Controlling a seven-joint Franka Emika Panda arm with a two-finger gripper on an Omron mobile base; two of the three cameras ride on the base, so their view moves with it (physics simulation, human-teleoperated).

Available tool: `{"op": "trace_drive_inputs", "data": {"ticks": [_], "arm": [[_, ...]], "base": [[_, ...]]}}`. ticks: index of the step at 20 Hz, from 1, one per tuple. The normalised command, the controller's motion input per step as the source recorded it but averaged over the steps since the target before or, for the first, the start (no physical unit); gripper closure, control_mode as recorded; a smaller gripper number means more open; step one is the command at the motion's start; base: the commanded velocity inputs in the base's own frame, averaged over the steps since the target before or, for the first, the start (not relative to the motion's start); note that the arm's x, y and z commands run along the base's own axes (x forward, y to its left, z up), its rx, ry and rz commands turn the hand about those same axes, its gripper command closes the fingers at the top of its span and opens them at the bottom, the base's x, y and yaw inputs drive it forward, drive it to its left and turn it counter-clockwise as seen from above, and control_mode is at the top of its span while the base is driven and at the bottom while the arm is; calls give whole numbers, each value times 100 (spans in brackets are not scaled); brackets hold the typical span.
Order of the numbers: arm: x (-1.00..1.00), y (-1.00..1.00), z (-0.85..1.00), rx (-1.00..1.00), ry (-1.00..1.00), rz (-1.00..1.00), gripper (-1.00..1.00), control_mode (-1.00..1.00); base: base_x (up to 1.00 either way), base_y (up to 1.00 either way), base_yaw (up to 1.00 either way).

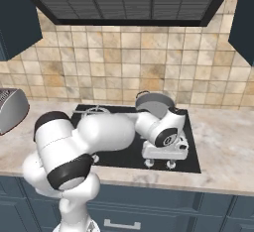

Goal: Pick the kettle from the cabinet and place it on a stove burner. Then pick the pot from the counter and place it on another stove burner. Finally, turn both burners on.

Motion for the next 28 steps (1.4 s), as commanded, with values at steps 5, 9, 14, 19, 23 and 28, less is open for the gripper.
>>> {"op": "trace_drive_inputs", "data": {"ticks": [5,9,14,19,23,28], "arm": [[16,-14,-1,0,0,-1,-100,-100],[5,-18,0,0,-1,0,-100,-100],[0,-4,-1,0,-1,0,-100,-100],[9,0,-6,0,0,0,-100,-100],[1,-2,-18,0,-3,0,-100,-100],[4,-8,-15,0,-4,0,-100,-100]], "base": [[0,0,0],[0,0,0],[0,0,0],[0,0,0],[0,0,0],[0,0,0]]}}
